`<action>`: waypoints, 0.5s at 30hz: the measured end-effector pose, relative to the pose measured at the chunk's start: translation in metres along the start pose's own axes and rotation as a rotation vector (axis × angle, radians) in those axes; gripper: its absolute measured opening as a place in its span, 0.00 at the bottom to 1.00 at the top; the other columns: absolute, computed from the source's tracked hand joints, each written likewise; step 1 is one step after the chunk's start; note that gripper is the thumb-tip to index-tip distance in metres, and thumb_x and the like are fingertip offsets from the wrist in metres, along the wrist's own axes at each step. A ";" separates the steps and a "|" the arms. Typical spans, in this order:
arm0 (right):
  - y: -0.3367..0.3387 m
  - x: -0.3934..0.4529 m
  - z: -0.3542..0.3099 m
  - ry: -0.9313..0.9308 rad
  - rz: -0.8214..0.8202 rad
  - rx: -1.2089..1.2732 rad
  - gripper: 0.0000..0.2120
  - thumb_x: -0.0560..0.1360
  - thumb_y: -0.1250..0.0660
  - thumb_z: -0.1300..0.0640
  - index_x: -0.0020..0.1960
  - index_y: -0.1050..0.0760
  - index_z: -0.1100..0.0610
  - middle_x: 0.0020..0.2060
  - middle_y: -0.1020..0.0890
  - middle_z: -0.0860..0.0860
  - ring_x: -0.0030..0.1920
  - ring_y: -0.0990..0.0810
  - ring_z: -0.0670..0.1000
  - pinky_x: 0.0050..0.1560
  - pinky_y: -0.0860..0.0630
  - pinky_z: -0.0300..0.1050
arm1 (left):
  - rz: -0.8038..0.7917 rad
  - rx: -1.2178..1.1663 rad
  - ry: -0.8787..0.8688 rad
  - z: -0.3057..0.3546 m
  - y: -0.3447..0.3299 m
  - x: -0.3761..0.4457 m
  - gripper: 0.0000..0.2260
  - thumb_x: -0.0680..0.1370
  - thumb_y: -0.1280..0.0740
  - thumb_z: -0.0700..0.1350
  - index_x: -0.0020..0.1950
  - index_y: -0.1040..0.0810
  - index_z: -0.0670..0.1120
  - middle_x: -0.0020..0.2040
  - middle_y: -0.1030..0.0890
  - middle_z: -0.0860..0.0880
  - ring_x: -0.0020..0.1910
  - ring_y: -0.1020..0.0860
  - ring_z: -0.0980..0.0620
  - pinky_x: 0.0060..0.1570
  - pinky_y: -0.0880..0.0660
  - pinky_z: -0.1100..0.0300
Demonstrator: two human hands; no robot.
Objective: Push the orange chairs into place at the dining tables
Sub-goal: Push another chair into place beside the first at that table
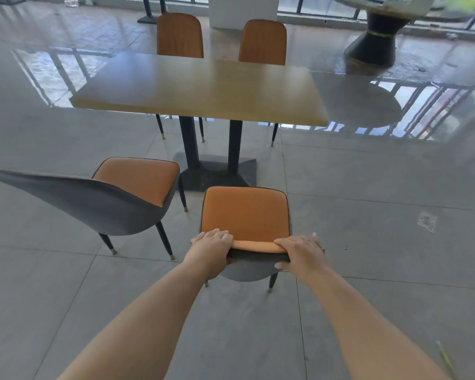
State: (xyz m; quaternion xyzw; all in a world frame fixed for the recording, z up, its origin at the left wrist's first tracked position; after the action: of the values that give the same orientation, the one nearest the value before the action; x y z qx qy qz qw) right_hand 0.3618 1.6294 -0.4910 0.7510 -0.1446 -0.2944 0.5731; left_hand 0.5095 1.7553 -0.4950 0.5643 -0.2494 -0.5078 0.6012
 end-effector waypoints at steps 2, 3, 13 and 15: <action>0.004 0.013 -0.002 -0.007 -0.003 0.001 0.26 0.73 0.29 0.47 0.70 0.31 0.46 0.63 0.23 0.48 0.65 0.28 0.54 0.73 0.47 0.61 | -0.005 -0.008 -0.005 -0.007 0.006 0.011 0.16 0.79 0.35 0.52 0.64 0.29 0.48 0.65 0.27 0.50 0.67 0.32 0.47 0.69 0.38 0.49; 0.005 0.019 -0.002 -0.008 -0.001 0.003 0.26 0.73 0.29 0.47 0.70 0.31 0.46 0.63 0.23 0.47 0.65 0.28 0.54 0.73 0.47 0.61 | -0.014 -0.011 -0.004 -0.011 0.008 0.017 0.17 0.79 0.36 0.52 0.66 0.30 0.48 0.68 0.28 0.49 0.69 0.34 0.46 0.70 0.40 0.48; 0.025 0.092 0.011 0.013 0.033 0.009 0.26 0.73 0.30 0.44 0.69 0.31 0.45 0.62 0.22 0.47 0.64 0.27 0.53 0.73 0.47 0.59 | -0.053 -0.019 0.027 -0.039 0.030 0.089 0.23 0.80 0.36 0.52 0.74 0.36 0.49 0.77 0.38 0.49 0.77 0.45 0.47 0.75 0.49 0.47; 0.028 0.106 0.014 0.021 0.030 0.003 0.26 0.73 0.30 0.44 0.69 0.31 0.45 0.62 0.22 0.47 0.64 0.27 0.52 0.73 0.46 0.60 | -0.053 -0.017 0.034 -0.043 0.034 0.101 0.24 0.80 0.36 0.52 0.74 0.35 0.49 0.77 0.37 0.50 0.77 0.44 0.47 0.75 0.49 0.47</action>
State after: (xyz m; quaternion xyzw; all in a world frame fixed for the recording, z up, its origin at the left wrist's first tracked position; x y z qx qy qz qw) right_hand 0.4397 1.5517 -0.4958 0.7528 -0.1500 -0.2776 0.5776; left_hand 0.5942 1.6781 -0.5014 0.5742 -0.2198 -0.5159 0.5966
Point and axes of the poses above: each hand's wrist, its own x-axis towards the middle knuckle, its own y-axis out of the back of the hand, z = x × y, the point moved 8 cm from there along x, towards the middle knuckle
